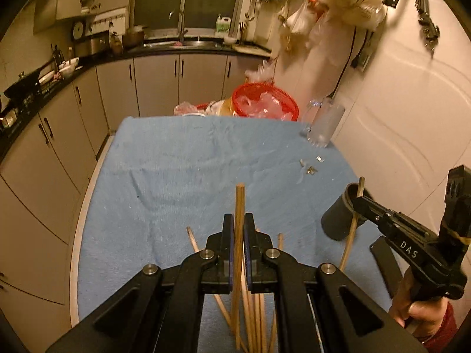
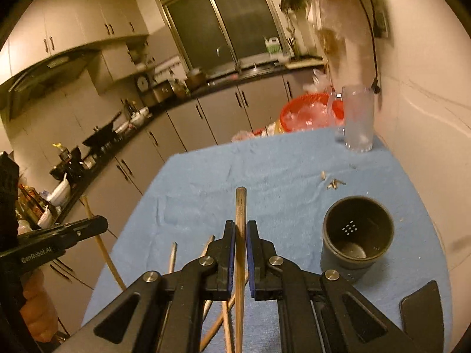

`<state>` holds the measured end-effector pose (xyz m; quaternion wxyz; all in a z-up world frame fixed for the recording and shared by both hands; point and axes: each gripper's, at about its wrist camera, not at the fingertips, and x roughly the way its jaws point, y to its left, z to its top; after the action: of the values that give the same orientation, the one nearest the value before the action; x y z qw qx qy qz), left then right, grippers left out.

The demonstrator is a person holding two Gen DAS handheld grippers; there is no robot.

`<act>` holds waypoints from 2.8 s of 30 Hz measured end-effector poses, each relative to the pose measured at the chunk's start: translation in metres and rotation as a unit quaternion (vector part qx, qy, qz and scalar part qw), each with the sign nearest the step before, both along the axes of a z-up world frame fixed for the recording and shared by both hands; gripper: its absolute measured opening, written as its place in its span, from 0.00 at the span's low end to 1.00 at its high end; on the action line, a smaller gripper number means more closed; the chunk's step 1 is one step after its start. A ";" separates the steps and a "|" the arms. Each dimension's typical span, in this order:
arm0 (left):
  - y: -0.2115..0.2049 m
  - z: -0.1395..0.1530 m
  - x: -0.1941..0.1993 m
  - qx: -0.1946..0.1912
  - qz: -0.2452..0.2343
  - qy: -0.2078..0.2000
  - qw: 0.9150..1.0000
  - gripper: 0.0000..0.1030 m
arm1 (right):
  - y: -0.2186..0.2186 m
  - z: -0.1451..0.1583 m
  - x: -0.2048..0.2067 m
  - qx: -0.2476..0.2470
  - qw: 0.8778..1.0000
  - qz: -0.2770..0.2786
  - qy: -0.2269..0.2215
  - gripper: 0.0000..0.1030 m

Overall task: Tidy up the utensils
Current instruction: 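Lift the chopstick with the right gripper toward the black cup while the left lifts its chopstick, then lower the chopstick into the black cup and open the right gripper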

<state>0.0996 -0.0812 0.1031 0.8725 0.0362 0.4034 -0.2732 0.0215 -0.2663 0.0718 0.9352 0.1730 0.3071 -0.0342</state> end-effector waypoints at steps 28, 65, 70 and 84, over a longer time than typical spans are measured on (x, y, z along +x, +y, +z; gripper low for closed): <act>-0.040 0.062 -0.029 -0.008 -0.036 -0.036 0.999 0.06 | -0.051 0.071 -0.046 -0.011 0.994 -0.042 -0.104 0.07; -0.193 0.037 -0.007 -0.011 -0.114 0.025 0.993 0.06 | -0.165 0.029 0.007 0.008 0.993 -0.101 -0.061 0.09; -0.186 0.031 -0.007 -0.008 -0.108 0.033 0.994 0.06 | -0.157 0.022 0.003 0.004 0.995 -0.091 -0.046 0.10; -0.134 0.053 -0.023 -0.033 -0.075 -0.006 0.997 0.35 | -0.132 0.062 -0.050 -0.009 0.992 -0.083 -0.096 0.10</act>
<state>0.0765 -0.2152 0.1566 0.8529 0.0394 0.3850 -0.3504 -0.0285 -0.3979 0.1342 0.9557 0.1922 0.2001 -0.0981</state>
